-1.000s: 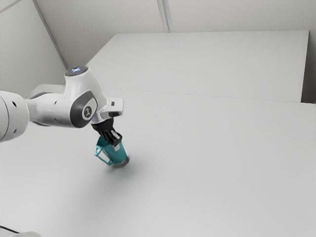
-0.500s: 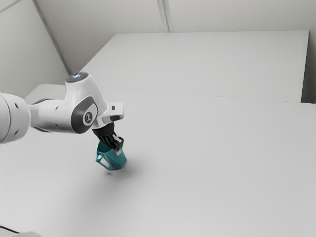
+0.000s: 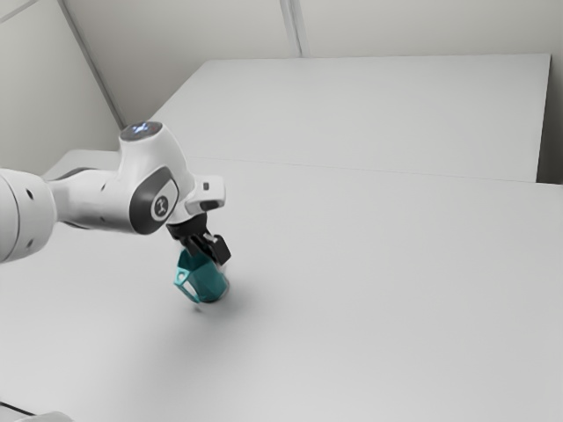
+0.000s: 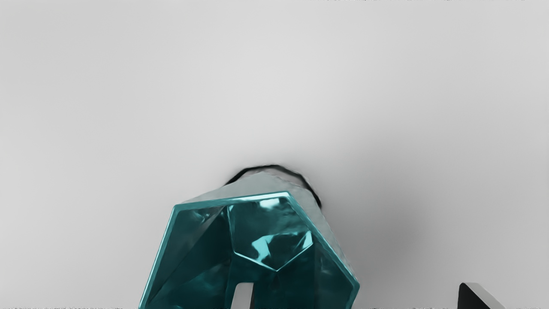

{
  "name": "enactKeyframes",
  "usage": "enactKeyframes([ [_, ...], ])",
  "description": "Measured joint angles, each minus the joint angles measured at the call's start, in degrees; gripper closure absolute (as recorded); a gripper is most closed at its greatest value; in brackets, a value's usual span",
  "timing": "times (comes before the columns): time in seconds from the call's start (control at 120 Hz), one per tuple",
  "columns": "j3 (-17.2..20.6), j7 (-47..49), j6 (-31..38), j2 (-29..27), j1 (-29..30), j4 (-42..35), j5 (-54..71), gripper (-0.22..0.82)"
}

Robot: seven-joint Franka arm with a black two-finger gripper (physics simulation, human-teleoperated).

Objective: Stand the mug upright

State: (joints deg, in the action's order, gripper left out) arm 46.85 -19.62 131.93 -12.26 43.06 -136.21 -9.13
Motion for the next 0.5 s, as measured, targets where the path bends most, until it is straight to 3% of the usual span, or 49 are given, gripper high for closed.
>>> enactKeyframes([
  [0.233,-1.0,-0.5,-7.2,-1.4,0.4,7.3,-1.1,0.03],
  [0.5,-1.1,1.3,-22.3,1.5,1.2,26.6,-1.4,0.01],
])
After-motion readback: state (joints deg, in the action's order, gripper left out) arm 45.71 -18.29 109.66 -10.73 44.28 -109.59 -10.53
